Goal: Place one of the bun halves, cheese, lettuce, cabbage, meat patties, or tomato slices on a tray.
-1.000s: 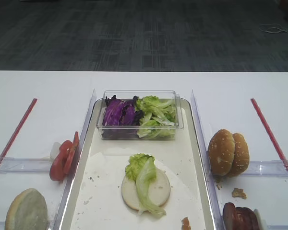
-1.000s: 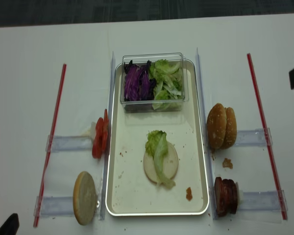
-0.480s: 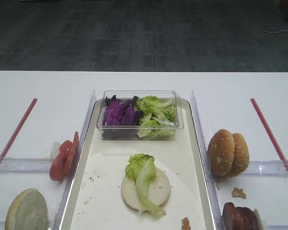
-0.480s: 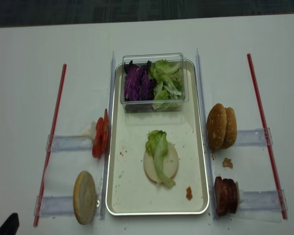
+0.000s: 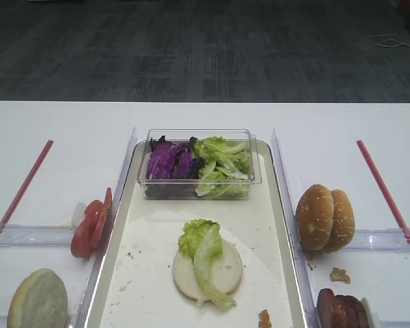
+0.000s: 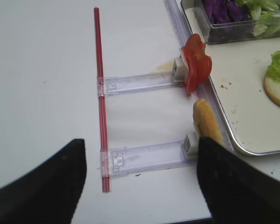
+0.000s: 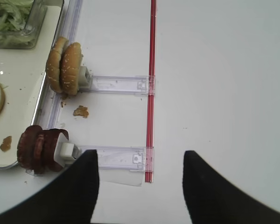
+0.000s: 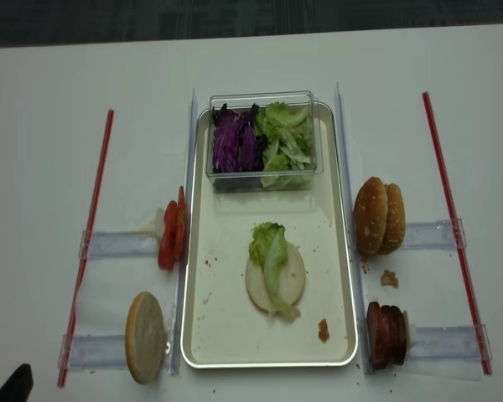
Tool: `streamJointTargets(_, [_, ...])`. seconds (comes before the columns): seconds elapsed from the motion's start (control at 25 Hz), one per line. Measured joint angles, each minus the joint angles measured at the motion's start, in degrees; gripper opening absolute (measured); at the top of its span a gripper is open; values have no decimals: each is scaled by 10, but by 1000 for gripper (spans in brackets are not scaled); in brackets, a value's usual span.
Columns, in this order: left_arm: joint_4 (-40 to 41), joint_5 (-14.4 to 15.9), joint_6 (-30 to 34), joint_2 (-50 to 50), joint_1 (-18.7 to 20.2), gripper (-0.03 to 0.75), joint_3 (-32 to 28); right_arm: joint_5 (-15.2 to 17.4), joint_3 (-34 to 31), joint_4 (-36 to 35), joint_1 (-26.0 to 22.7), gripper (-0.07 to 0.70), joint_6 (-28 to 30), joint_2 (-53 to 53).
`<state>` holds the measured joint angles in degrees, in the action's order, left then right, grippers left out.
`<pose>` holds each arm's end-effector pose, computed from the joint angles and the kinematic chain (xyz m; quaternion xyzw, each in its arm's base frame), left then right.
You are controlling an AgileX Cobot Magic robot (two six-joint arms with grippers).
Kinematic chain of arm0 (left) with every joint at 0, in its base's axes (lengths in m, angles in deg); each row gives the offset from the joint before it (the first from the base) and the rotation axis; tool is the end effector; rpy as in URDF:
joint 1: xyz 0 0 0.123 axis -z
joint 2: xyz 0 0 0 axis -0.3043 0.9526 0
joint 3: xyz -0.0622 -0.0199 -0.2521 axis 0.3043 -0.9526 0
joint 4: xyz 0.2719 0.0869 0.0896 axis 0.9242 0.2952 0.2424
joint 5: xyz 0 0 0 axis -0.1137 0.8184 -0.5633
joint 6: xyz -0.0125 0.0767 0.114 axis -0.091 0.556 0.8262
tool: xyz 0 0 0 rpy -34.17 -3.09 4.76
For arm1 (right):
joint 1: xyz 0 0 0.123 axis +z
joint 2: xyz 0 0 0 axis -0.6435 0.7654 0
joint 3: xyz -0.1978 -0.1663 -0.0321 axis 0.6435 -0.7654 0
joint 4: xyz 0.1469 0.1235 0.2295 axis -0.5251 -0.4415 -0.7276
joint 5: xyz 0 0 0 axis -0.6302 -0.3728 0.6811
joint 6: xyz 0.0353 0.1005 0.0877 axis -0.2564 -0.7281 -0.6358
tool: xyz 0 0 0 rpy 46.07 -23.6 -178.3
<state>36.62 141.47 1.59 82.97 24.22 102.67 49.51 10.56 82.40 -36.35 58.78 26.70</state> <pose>0.0943 -0.0082 0.2603 0.0279 0.8825 -0.0281 0.4686 0.1046 0.0084 0.2847 -0.0259 0.9140 0.0210 0.4043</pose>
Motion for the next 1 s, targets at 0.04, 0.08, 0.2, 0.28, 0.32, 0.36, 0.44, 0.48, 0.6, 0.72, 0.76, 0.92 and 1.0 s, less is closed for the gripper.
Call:
streamJointTargets(0.04, [0, 0, 0, 0, 0, 474, 0, -2, -7, 1, 0, 422, 0, -10])
streamJointTargets(0.08, [0, 0, 0, 0, 0, 474, 0, -5, -14, 2, 0, 422, 0, -20])
streamJointTargets(0.2, [0, 0, 0, 0, 0, 474, 0, -12, -36, 7, 0, 422, 9, -41])
streamJointTargets(0.28, [0, 0, 0, 0, 0, 474, 0, -19, -51, 7, 0, 422, 12, -57])
streamJointTargets(0.32, [0, 0, 0, 0, 0, 474, 0, -24, -58, 7, 0, 421, 13, -64])
streamJointTargets(0.36, [0, 0, 0, 0, 0, 474, 0, -31, -64, 7, 0, 418, 14, -73])
streamJointTargets(0.44, [0, 0, 0, 0, 0, 474, 0, -43, -76, 7, 0, 408, 14, -91])
streamJointTargets(0.48, [0, 0, 0, 0, 0, 474, 0, -46, -81, 7, 0, 402, 14, -101])
streamJointTargets(0.6, [0, 0, 0, 0, 0, 474, 0, -48, -84, 11, 0, 383, 14, -119])
streamJointTargets(0.72, [0, 0, 0, 0, 0, 474, 0, -49, -85, 12, 0, 358, 16, -120])
streamJointTargets(0.76, [0, 0, 0, 0, 0, 474, 0, -49, -85, 13, 0, 351, 18, -120])
streamJointTargets(0.92, [0, 0, 0, 0, 0, 474, 0, -60, -87, 14, 0, 330, 26, -120])
streamJointTargets(1.0, [0, 0, 0, 0, 0, 474, 0, -69, -89, 16, 0, 328, 31, -120])
